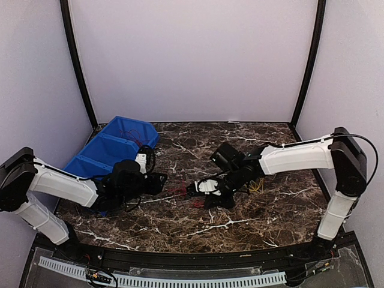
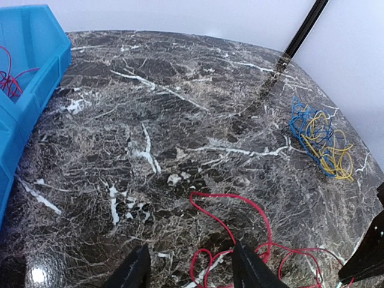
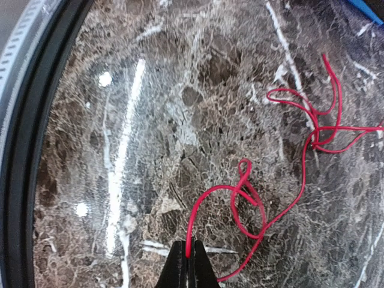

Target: Untangle the cables

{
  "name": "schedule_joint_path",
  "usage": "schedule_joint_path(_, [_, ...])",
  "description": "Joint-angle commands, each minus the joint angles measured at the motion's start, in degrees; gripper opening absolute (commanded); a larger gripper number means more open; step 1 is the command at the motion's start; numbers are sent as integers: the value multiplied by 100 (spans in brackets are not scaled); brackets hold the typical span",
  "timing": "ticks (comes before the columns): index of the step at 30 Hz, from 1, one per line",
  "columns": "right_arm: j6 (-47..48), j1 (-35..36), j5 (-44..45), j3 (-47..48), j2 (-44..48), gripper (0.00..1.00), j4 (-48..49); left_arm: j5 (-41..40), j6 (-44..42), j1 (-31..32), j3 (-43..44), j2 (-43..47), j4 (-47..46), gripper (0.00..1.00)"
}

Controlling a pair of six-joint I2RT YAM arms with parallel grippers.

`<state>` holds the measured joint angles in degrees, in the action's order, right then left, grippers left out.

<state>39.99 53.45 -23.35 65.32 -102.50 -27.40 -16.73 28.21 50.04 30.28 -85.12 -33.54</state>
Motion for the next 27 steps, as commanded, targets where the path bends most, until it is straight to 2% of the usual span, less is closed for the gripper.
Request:
schedule_joint_path(1, [-105,-144,-611,212,473,0,-446,203,70,29,-214,739,401,51])
schedule_joint_path(7, [-215,-266,-903,368,455,0,-639,972,-22,60,-680,897,105,49])
schedule_joint_path(15, [-359,-420,-1174,622,370,0,-721,1589,145,113,-886,456,-227,29])
schedule_joint_path(20, [-427,-458,-1250,745,294,0,-779,1926,-184,605,-1053,451,-975,20])
schedule_joint_path(22, [-439,-459,-1276,762,276,0,-781,1801,-293,746,-1002,349,-1047,23])
schedule_joint_path(25, [-442,-466,-1286,805,228,0,-784,1348,-163,777,-678,97,-582,41])
schedule_joint_path(27, [-454,-467,-1323,830,210,0,-798,1132,-134,779,-512,-99,-393,44])
